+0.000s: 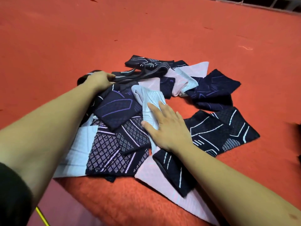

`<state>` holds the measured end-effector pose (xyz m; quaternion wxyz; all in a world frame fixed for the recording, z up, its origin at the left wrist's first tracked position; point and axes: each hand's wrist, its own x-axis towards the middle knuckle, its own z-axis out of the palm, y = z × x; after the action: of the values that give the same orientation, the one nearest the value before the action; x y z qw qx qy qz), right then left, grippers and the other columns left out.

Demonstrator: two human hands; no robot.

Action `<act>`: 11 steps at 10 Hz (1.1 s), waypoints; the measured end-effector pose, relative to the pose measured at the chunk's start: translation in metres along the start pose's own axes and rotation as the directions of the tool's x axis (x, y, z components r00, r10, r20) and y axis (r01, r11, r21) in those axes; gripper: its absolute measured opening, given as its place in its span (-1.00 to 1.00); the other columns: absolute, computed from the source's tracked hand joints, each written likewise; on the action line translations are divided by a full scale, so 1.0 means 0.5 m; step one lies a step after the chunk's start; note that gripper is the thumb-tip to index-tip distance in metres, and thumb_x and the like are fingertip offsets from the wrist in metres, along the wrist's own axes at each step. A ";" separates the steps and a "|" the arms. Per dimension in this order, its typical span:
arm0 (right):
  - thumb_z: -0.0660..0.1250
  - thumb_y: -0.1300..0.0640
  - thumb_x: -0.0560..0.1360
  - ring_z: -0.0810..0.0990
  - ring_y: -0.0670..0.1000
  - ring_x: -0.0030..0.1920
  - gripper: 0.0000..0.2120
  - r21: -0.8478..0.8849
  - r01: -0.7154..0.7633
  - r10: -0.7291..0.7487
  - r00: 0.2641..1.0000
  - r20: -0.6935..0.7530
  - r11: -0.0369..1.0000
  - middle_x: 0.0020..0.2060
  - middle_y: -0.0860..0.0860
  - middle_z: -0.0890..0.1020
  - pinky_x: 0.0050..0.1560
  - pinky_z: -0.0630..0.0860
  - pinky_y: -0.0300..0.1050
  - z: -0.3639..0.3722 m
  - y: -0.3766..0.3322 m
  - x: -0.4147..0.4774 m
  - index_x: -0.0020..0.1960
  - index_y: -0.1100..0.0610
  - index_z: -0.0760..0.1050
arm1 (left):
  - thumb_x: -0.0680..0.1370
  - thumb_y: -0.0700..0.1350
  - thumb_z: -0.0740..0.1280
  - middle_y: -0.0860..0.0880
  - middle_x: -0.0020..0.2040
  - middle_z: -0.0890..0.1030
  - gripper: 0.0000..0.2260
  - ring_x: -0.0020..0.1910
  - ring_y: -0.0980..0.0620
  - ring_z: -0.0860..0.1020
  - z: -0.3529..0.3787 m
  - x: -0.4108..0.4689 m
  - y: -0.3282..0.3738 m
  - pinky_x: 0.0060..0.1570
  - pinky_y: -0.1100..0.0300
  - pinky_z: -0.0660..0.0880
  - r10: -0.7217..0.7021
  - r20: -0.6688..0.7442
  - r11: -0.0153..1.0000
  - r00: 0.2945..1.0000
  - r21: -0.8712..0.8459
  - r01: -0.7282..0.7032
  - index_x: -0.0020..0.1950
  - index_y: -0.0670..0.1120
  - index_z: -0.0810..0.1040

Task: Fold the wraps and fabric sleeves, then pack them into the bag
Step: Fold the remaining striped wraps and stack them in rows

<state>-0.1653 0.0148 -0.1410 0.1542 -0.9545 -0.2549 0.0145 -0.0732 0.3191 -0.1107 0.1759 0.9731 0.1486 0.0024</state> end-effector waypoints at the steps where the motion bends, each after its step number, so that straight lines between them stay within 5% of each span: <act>1: -0.04 -0.41 0.53 -0.05 -0.02 0.59 -0.33 -0.004 -0.002 0.002 1.000 0.000 1.000 0.60 -0.04 0.01 0.56 -0.06 0.16 -0.002 -0.003 -0.002 0.57 -0.23 -0.05 | 0.60 0.15 0.30 -0.07 0.37 0.54 -0.61 0.39 -0.13 0.43 0.005 0.010 -0.026 0.37 0.03 0.18 -0.046 -0.127 0.988 0.991 0.140 0.064 0.39 0.05 0.52; 4: -0.05 -0.40 0.54 -0.06 -0.01 0.59 -0.34 -0.014 -0.010 0.010 1.000 0.007 1.000 0.60 -0.04 0.00 0.56 -0.08 0.16 -0.004 -0.006 -0.002 0.57 -0.22 -0.05 | 0.57 0.10 0.38 -0.13 0.34 0.56 -0.56 0.30 -0.22 0.51 -0.005 0.013 -0.011 0.25 -0.10 0.46 0.198 -0.013 0.960 0.980 0.205 -0.191 0.43 0.04 0.47; 6: -0.06 -0.40 0.53 -0.07 -0.01 0.59 -0.33 -0.024 -0.016 0.016 1.000 0.006 1.000 0.60 -0.04 0.00 0.56 -0.08 0.16 -0.004 -0.006 -0.005 0.57 -0.21 -0.06 | 0.58 -0.04 0.37 -0.14 0.44 0.46 -0.53 0.39 -0.19 0.42 0.011 0.034 0.033 0.28 -0.10 0.41 0.304 -0.066 0.918 0.950 0.288 -0.274 0.49 0.01 0.40; 8: -0.05 -0.40 0.53 -0.07 -0.02 0.59 -0.34 -0.020 -0.020 0.020 1.000 0.003 1.000 0.60 -0.04 0.00 0.56 -0.09 0.14 -0.002 -0.003 -0.002 0.57 -0.22 -0.06 | 0.56 -0.12 0.34 -0.21 0.34 0.54 -0.47 0.25 -0.27 0.52 0.033 0.067 0.115 0.18 -0.06 0.48 0.265 0.004 0.937 0.964 0.236 -0.258 0.52 0.07 0.34; 9: -0.05 -0.40 0.53 -0.07 -0.02 0.59 -0.34 -0.017 -0.010 0.010 1.000 0.002 1.000 0.60 -0.04 0.00 0.56 -0.08 0.15 -0.001 -0.005 -0.001 0.57 -0.22 -0.06 | 0.60 -0.11 0.24 -0.30 0.21 0.57 -0.65 0.13 -0.35 0.55 0.033 0.067 0.126 0.09 -0.09 0.49 0.246 -0.087 0.924 0.965 0.321 -0.206 0.39 0.02 0.51; 11: -0.05 -0.40 0.53 -0.06 -0.03 0.59 -0.34 0.000 -0.019 0.019 1.000 0.002 1.000 0.60 -0.06 0.01 0.56 -0.09 0.15 -0.005 -0.006 -0.001 0.57 -0.23 -0.03 | 0.55 -0.14 0.21 -0.35 0.02 0.60 -0.78 -0.01 -0.40 0.55 -0.035 -0.022 0.203 -0.06 -0.12 0.47 0.285 -0.314 0.958 0.906 0.106 -0.265 0.11 -0.12 0.58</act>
<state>-0.1670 0.0163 -0.1379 0.1538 -0.9568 -0.2460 0.0170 -0.0552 0.2311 -0.0587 0.1169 0.9754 0.0372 0.1832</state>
